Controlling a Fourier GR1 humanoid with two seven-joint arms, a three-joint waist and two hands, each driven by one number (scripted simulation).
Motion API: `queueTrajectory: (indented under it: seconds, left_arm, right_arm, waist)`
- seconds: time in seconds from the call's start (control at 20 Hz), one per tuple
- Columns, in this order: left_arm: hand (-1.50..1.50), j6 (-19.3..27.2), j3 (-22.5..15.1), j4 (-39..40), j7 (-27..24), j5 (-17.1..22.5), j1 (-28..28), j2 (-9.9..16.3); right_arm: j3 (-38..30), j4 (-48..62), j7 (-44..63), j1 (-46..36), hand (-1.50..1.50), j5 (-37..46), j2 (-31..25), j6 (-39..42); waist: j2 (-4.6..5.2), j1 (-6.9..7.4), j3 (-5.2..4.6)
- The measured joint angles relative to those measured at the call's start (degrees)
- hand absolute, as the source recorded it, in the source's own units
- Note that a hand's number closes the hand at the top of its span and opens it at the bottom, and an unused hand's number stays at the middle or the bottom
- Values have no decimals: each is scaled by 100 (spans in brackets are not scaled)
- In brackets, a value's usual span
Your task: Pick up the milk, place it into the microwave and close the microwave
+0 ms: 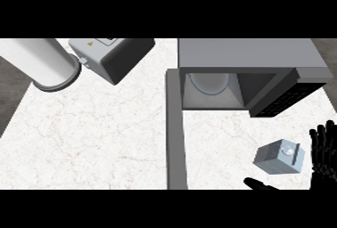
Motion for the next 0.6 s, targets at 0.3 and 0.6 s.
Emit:
queueTrajectory:
  seconds: [0.3,0.6]
  left_arm:
    - [-150,-238,169,-240,34,175,283,-172]
    - [-150,-336,326,-156,127,243,157,-173]
  right_arm:
    - [-514,869,-857,183,-150,-462,-2,48]
    - [-1029,1836,-1722,174,-150,-858,-53,245]
  waist:
    - [1,-1,2]
    - [2,-11,1]
